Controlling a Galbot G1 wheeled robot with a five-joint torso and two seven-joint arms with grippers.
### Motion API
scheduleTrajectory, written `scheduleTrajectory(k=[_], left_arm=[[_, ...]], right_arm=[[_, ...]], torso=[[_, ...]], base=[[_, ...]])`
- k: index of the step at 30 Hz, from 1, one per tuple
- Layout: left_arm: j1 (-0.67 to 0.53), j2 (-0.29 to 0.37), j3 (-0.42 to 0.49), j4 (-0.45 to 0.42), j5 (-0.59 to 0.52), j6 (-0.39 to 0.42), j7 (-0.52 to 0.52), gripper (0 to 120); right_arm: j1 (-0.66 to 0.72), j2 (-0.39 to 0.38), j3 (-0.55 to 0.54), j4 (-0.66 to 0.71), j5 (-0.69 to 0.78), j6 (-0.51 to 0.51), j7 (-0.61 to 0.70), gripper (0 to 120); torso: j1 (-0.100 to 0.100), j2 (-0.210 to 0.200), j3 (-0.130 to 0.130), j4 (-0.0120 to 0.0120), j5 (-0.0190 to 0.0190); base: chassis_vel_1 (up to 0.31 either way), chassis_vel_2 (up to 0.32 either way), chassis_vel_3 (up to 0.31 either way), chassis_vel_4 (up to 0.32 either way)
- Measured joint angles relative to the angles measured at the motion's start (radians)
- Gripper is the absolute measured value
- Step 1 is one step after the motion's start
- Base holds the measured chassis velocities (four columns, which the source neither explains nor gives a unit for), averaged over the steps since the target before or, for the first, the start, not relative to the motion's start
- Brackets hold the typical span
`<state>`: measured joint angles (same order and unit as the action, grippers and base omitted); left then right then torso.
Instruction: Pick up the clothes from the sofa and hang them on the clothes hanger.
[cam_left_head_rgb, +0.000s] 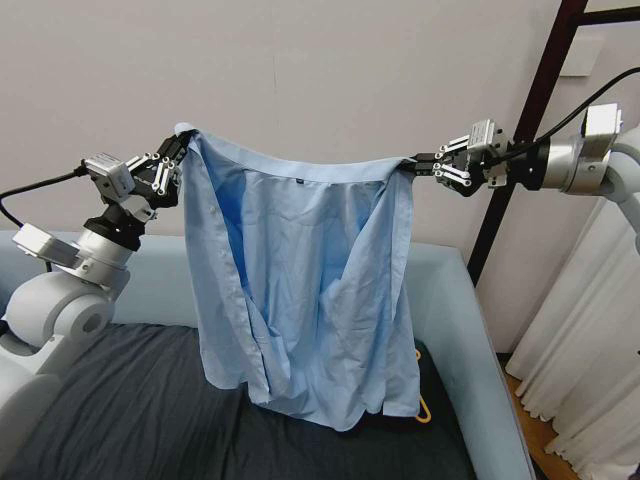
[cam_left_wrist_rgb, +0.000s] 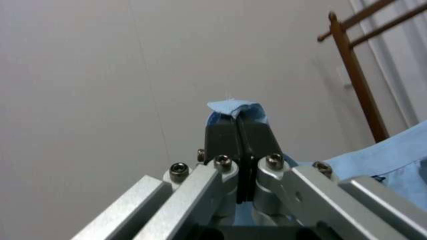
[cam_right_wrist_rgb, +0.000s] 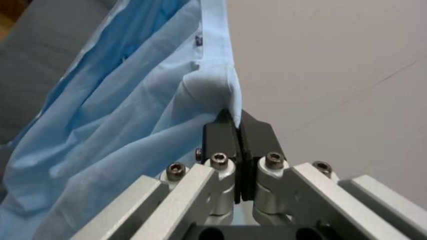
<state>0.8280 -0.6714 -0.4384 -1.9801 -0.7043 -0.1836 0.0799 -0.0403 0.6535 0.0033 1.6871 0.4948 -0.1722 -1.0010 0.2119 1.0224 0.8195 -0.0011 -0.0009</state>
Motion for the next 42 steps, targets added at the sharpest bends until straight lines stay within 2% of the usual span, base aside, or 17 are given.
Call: scheduleTrajectory(k=[4,5,9,10,14,15,19,22,25,29,30,32,34,35,37,40,42], left_arm=[[0.165,-0.105,0.017,0.005,0.173,-0.001,-0.01,0],[0.165,-0.105,0.017,0.005,0.173,-0.001,-0.01,0],[0.302,-0.228,0.046,0.074,0.357,-0.046,-0.011,0],[0.302,-0.228,0.046,0.074,0.357,-0.046,-0.011,0],[0.351,-0.333,0.064,0.161,0.488,-0.087,-0.022,0],[0.351,-0.333,0.064,0.161,0.488,-0.087,-0.022,0],[0.363,-0.404,0.066,0.213,0.553,-0.105,-0.025,0],[0.377,-0.409,0.064,0.209,0.565,-0.106,-0.025,0],[0.391,-0.399,0.056,0.191,0.567,-0.1,-0.024,0],[0.4,-0.361,0.037,0.166,0.565,-0.088,-0.022,0],[0.4,-0.361,0.037,0.166,0.565,-0.088,-0.022,0],[0.4,-0.347,0.028,0.166,0.562,-0.086,-0.022,0],[0.4,-0.339,0.024,0.168,0.56,-0.085,-0.022,0],[0.4,-0.339,0.024,0.168,0.56,-0.085,-0.022,0],[0.399,-0.336,0.022,0.169,0.559,-0.084,-0.023,0],[0.398,-0.336,0.019,0.17,0.558,-0.08,-0.026,0],[0.399,-0.336,0.019,0.17,0.558,-0.079,-0.027,0]], right_arm=[[-0.213,0.013,0.0,0.003,-0.211,0.076,0.02,0],[-0.213,0.013,0.0,0.003,-0.211,0.076,0.02,0],[-0.468,0.072,0.006,-0.028,-0.338,0.16,0.136,0],[-0.468,0.072,0.006,-0.028,-0.338,0.16,0.136,0],[-0.589,0.142,-0.028,-0.086,-0.359,0.238,0.325,0],[-0.589,0.142,-0.028,-0.086,-0.359,0.238,0.325,0],[-0.679,0.18,-0.068,-0.126,-0.318,0.269,0.553,0],[-0.716,0.19,-0.075,-0.126,-0.287,0.25,0.616,0],[-0.735,0.189,-0.082,-0.113,-0.236,0.222,0.623,0],[-0.777,0.171,-0.107,-0.061,0.014,0.121,0.604,19],[-0.777,0.171,-0.107,-0.061,0.014,0.121,0.604,19],[-0.805,0.165,-0.105,-0.033,0.167,0.039,0.612,27],[-0.822,0.165,-0.099,-0.023,0.25,-0.005,0.67,35],[-0.822,0.165,-0.099,-0.023,0.25,-0.005,0.67,35],[-0.835,0.172,-0.094,-0.022,0.293,-0.048,0.811,47],[-0.834,0.187,-0.103,-0.032,0.329,-0.071,1.024,58],[-0.828,0.194,-0.109,-0.043,0.335,-0.078,1.079,62]], torso=[[0.0,0.0,0.0,-0.0003,0.0],[0.0,0.0,0.0,-0.0003,0.0],[0.0,0.0,0.0,-0.0004,0.0004],[0.0,0.0,0.0,-0.0004,0.0004],[0.0,0.0,0.0,0.0,0.0001],[0.0,0.0,0.0,0.0,0.0001],[0.0,0.0,0.0,-0.0004,0.0001],[0.0,0.0,0.0,-0.0007,0.0002],[0.0,0.0,0.0,-0.0004,0.0],[0.0,0.0,0.0,0.0,0.0],[0.0,0.0,0.0,0.0,0.0],[0.0,0.0,0.0,-0.0003,0.0],[0.0,0.0,0.0,-0.0002,0.0],[0.0,0.0,0.0,-0.0002,0.0],[0.0,0.0,0.0,-0.0003,-0.0001],[0.0,0.0,0.0,-0.0003,-0.0001],[0.0,0.0,0.0,-0.0004,0.0]], base=[[0.0,0.0,0.0,0.0],[0.0,0.0,0.0,0.0],[0.0,0.0,0.0,0.0],[0.0,0.0,0.0,0.0],[0.0,0.0,0.0,0.0],[0.0,0.0,0.0,0.0],[0.0,0.0,0.0,0.0],[0.0,0.0,0.0,0.0],[0.0,0.0,0.0,0.0],[0.0,0.0,0.0,0.0],[0.0,0.0,0.0,0.0],[0.0,0.0,0.0,0.0],[0.0,0.0,0.0,0.0],[0.0,0.0,0.0,0.0],[0.0,0.0,0.0,0.0],[0.0,0.0,0.0,0.0],[0.0,0.0,0.0,0.0]])
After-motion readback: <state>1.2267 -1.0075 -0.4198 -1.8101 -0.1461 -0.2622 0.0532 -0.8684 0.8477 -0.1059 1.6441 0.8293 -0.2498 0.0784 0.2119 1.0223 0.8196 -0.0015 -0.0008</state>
